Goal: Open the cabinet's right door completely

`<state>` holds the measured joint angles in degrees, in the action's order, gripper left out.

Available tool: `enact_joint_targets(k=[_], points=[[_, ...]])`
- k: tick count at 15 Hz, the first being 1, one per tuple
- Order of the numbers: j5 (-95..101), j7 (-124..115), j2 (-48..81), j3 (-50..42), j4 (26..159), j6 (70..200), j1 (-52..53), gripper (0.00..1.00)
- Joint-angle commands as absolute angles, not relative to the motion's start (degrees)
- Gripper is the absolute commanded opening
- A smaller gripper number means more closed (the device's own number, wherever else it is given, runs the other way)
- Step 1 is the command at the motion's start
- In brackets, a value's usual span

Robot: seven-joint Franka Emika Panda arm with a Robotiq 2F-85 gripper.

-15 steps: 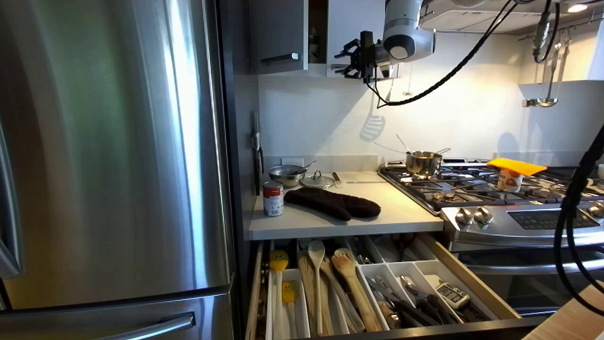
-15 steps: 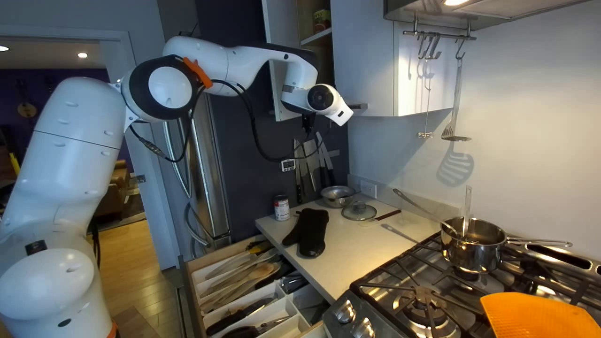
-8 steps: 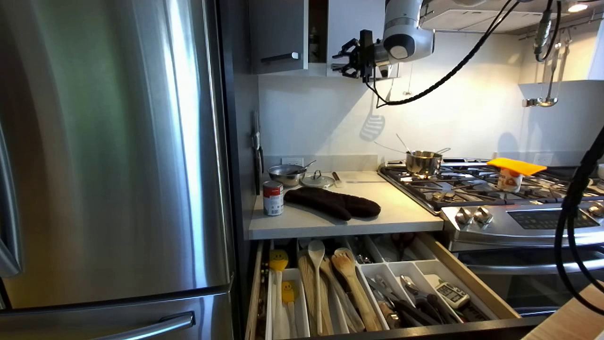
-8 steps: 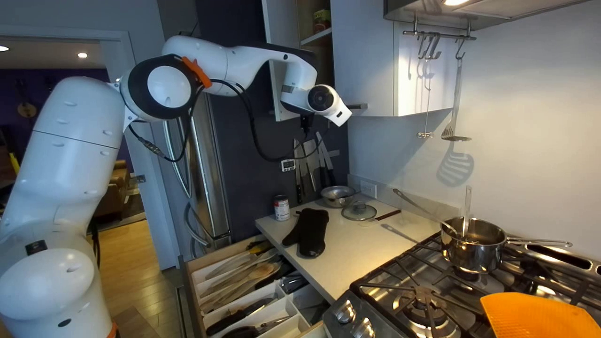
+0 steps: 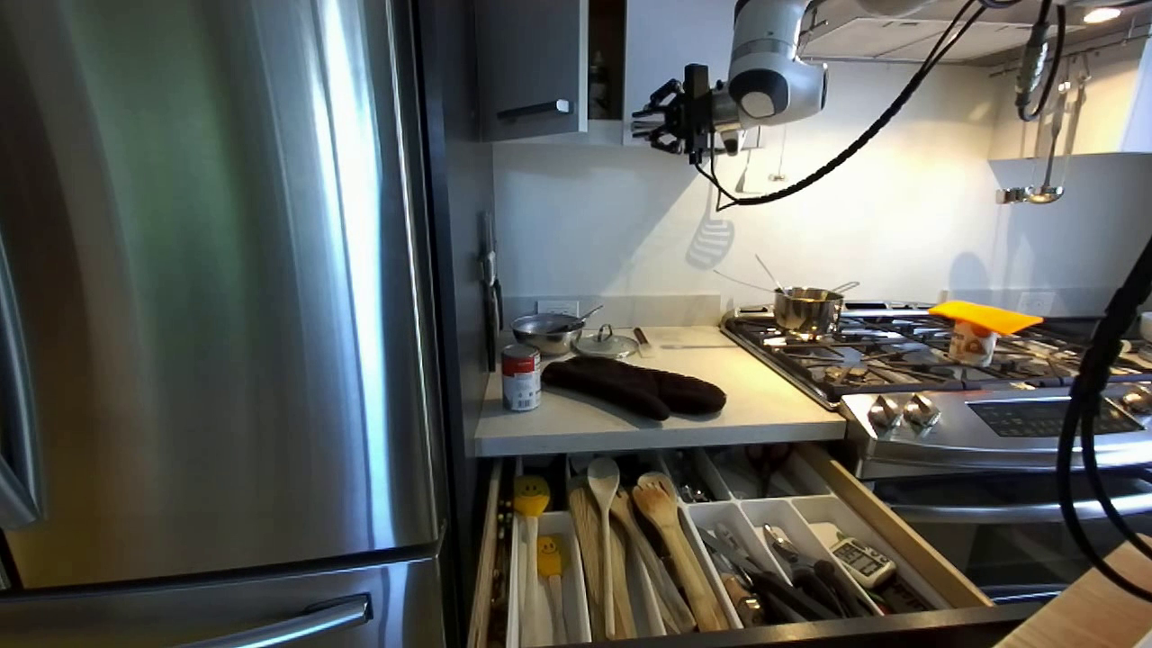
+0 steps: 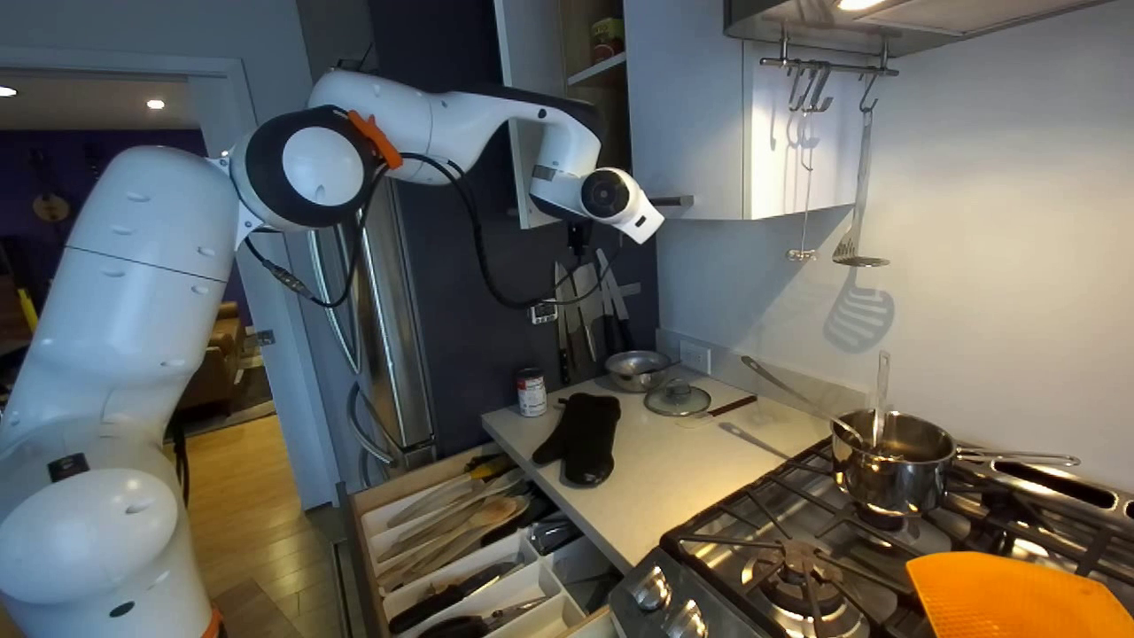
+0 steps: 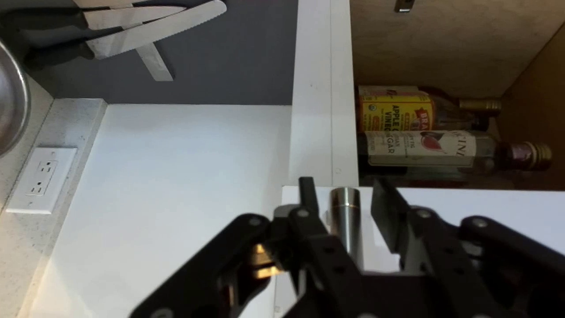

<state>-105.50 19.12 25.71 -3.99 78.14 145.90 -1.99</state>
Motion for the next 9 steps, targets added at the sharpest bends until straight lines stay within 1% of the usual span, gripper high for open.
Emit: enact_joint_targets(k=[1,7,8,9], points=[[-109.3,22.9,25.8,-3.6,77.9,145.0,-2.7,0.36],[-112.7,27.4,26.7,-3.8,77.5,145.0,-2.5,0.37],[-113.1,28.0,26.7,-3.8,77.5,144.9,-2.5,0.35],[-113.7,28.8,26.8,-3.8,77.4,144.7,-2.6,0.28]])
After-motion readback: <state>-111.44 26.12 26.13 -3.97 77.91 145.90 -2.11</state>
